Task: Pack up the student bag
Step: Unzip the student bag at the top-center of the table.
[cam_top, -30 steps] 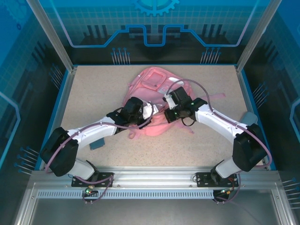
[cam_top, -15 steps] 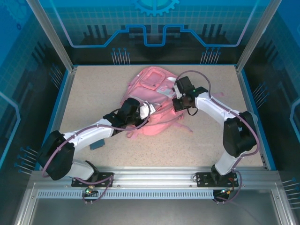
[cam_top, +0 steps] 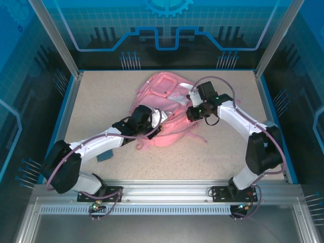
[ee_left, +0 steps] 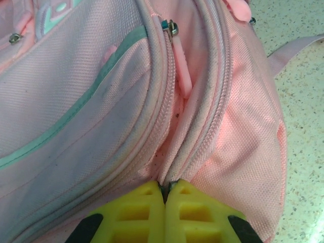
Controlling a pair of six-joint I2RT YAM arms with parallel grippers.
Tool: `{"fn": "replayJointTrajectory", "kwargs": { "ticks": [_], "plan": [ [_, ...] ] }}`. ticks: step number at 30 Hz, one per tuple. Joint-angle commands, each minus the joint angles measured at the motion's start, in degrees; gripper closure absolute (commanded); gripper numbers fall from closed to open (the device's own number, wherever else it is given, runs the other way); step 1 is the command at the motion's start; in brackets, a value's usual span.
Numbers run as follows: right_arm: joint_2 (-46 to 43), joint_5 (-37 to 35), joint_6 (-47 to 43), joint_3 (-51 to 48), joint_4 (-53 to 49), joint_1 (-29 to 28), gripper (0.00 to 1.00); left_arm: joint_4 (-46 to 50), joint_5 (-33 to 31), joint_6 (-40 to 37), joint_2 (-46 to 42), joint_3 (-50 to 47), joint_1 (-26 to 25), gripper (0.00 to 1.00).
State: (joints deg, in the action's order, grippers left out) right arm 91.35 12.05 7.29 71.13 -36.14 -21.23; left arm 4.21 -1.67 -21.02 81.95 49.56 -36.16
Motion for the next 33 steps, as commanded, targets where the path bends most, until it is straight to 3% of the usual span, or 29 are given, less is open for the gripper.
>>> {"fn": "replayJointTrajectory", "kwargs": {
  "ticks": [1,6,11,14,19,22,26,33],
  "plan": [
    [-5.78,10.63,1.94,-2.56,-2.70,-1.73,1.00,-1.91,-2.72,5.21,2.72,3.79,-0.06,1.00],
    [-7.90,16.81,6.58,-5.49,1.96,-6.43,1.00,-2.14,-2.79,8.40,5.65,6.26,-0.92,1.00],
    [-5.75,16.53,10.29,-7.23,5.97,-9.59,1.00,-2.15,1.40,13.38,6.28,8.30,-0.81,1.00],
    [-6.95,12.36,10.83,-8.75,5.87,-7.34,1.00,-0.17,4.07,14.16,4.72,8.65,-0.09,0.85],
    [-10.95,5.25,10.65,-9.70,3.62,-1.23,1.00,4.36,12.17,14.55,-0.29,7.47,3.79,0.45],
    [-12.34,-0.57,10.73,-8.92,1.69,1.86,1.00,5.90,11.30,12.90,-2.11,7.79,4.65,0.31],
    [-12.05,-2.93,10.70,-7.53,1.17,6.29,1.00,6.90,10.49,8.15,-0.57,10.05,4.74,0.22],
    [-10.25,1.55,8.38,-5.57,1.42,7.65,1.00,10.07,16.24,-1.00,10.66,19.84,4.59,0.23]
  ]
}}
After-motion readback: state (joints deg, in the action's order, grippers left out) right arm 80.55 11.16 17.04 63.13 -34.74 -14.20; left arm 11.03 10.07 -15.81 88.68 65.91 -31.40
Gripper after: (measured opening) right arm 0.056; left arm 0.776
